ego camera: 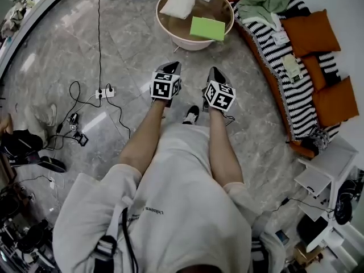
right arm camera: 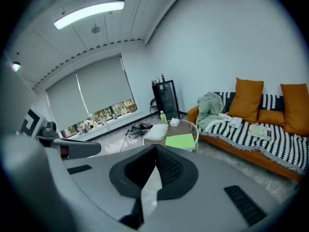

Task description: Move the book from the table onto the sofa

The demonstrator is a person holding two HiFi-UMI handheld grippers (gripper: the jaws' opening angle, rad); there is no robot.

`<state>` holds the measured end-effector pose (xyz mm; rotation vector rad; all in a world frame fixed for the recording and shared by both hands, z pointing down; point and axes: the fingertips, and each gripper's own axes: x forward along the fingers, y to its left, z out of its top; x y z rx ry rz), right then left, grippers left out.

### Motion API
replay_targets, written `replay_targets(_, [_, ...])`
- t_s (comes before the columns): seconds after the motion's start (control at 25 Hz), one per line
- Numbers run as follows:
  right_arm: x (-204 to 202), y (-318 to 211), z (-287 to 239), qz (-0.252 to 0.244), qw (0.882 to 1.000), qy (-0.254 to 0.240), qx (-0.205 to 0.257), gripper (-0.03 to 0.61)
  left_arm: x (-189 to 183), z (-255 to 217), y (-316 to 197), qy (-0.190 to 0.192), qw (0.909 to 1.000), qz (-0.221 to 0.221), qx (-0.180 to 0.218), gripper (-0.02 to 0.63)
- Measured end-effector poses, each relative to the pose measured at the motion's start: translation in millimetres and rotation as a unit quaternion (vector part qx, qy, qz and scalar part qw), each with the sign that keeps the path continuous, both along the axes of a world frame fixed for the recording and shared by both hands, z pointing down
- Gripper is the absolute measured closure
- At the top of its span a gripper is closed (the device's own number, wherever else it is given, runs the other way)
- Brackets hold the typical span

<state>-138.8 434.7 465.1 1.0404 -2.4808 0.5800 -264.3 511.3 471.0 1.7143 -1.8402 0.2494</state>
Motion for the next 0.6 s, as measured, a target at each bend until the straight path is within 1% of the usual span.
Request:
replay_targets(0.16, [1.0,-18.6,8.1,-0.02,1.0,-0.012,-0.019,0.572,7.4,2.2,-24.9,-0.004,1.0,-0.005,-0.002,0.603])
replay_targets(0.32, [12.3,-36.0,25.5,-0.044,0.999,0.003,-0.032,0.572,20.4,15.3,-45.1,-0.007,0.9998,-0.007,-0.018,0.603])
replay_targets(0.48, [29.5,-51.6,32.3,-0.041,0.998,-0.004,-0.043,0.572,34.4,21.7,-55.5,-0.008,0.9995,-0.011,-0.029,0.604])
replay_targets(0.6, [35.8,-58.7,32.3,-0.042,0.998,-0.008,-0.043,0.572,39.9,23.4,-58.5,-0.012,0.9993,-0.013,-0.032,0.603])
